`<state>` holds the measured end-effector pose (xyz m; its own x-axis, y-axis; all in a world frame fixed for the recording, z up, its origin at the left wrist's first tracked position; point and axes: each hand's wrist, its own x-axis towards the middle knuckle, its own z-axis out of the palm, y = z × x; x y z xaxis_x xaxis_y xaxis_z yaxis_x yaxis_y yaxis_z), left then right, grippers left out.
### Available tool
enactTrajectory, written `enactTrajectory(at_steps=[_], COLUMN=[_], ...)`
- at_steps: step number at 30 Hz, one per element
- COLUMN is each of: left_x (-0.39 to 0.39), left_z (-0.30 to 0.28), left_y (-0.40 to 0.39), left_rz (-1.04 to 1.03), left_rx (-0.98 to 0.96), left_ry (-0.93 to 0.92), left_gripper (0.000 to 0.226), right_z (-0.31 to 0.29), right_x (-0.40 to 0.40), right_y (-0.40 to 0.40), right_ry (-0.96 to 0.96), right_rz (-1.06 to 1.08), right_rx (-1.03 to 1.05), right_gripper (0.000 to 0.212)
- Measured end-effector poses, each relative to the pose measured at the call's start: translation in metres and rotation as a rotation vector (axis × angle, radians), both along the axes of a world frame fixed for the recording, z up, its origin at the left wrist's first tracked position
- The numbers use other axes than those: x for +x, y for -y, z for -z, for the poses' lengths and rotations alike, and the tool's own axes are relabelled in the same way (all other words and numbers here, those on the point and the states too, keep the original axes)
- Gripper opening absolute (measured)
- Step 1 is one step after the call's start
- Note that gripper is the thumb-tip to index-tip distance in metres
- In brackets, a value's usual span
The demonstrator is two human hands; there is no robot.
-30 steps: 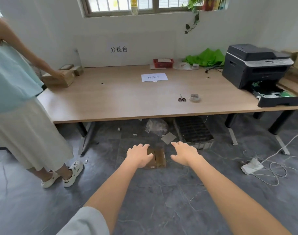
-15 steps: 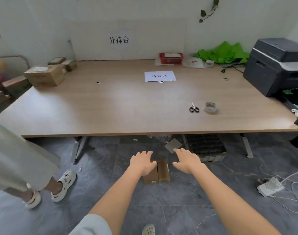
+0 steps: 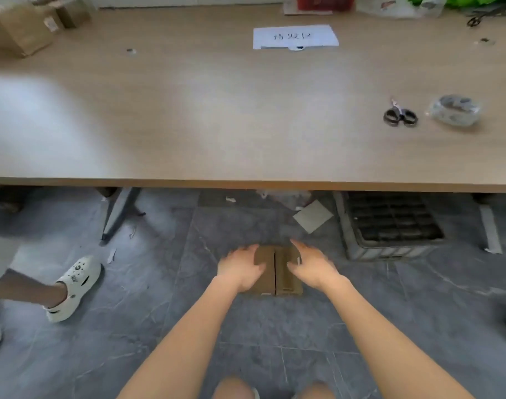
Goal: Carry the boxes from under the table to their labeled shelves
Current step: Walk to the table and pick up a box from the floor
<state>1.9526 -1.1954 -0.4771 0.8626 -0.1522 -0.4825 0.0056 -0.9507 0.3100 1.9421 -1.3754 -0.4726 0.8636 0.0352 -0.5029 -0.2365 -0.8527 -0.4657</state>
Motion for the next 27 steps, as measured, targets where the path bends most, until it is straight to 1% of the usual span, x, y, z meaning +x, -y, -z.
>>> enactTrajectory(at_steps=[2,5,8,11,14,16,18,20,21,23,25,27], left_x=[0.016,0.038,0.062,0.086,0.103,0.110,0.114,0.112,0.110,0.110,0.111,0.114], left_z=[0.067,0.173,0.274,0.355,0.416,0.445,0.463,0.475,0.478,0.481,0.477,0.466], left_y=[-0.004,-0.011,-0.013,-0.016,-0.022,-0.026,-0.029,-0.029,-0.028,-0.026,-0.023,-0.021], left_rz=[-0.047,-0.108,-0.194,-0.306,-0.392,-0.413,-0.446,-0.512,-0.549,-0.604,-0.629,-0.641], left_rx=[-0.054,-0.083,-0.197,-0.319,-0.420,-0.438,-0.447,-0.499,-0.520,-0.556,-0.589,-0.611], left_ry=[-0.012,-0.054,-0.114,-0.064,-0.016,0.021,0.028,-0.038,-0.079,-0.131,-0.141,-0.130], left_gripper=[0.062,0.064,0.063,0.058,0.057,0.061,0.067,0.075,0.076,0.066,0.054,0.052], right_z=[0.069,0.175,0.270,0.353,0.416,0.446,0.465,0.474,0.475,0.474,0.468,0.456], right_x=[0.011,0.027,0.046,0.066,0.084,0.094,0.099,0.103,0.104,0.107,0.109,0.110], right_y=[-0.003,-0.007,-0.011,-0.013,-0.017,-0.020,-0.026,-0.030,-0.031,-0.032,-0.032,-0.033], right_ry=[-0.026,-0.039,-0.038,0.017,0.039,0.027,0.004,0.007,0.012,0.003,0.008,0.025], right_rz=[0.049,0.106,0.186,0.257,0.245,0.233,0.266,0.321,0.341,0.354,0.345,0.359], right_rx=[0.064,0.125,0.156,0.178,0.205,0.223,0.275,0.306,0.310,0.320,0.329,0.350], right_gripper=[0.068,0.068,0.069,0.070,0.068,0.070,0.073,0.074,0.073,0.070,0.064,0.056])
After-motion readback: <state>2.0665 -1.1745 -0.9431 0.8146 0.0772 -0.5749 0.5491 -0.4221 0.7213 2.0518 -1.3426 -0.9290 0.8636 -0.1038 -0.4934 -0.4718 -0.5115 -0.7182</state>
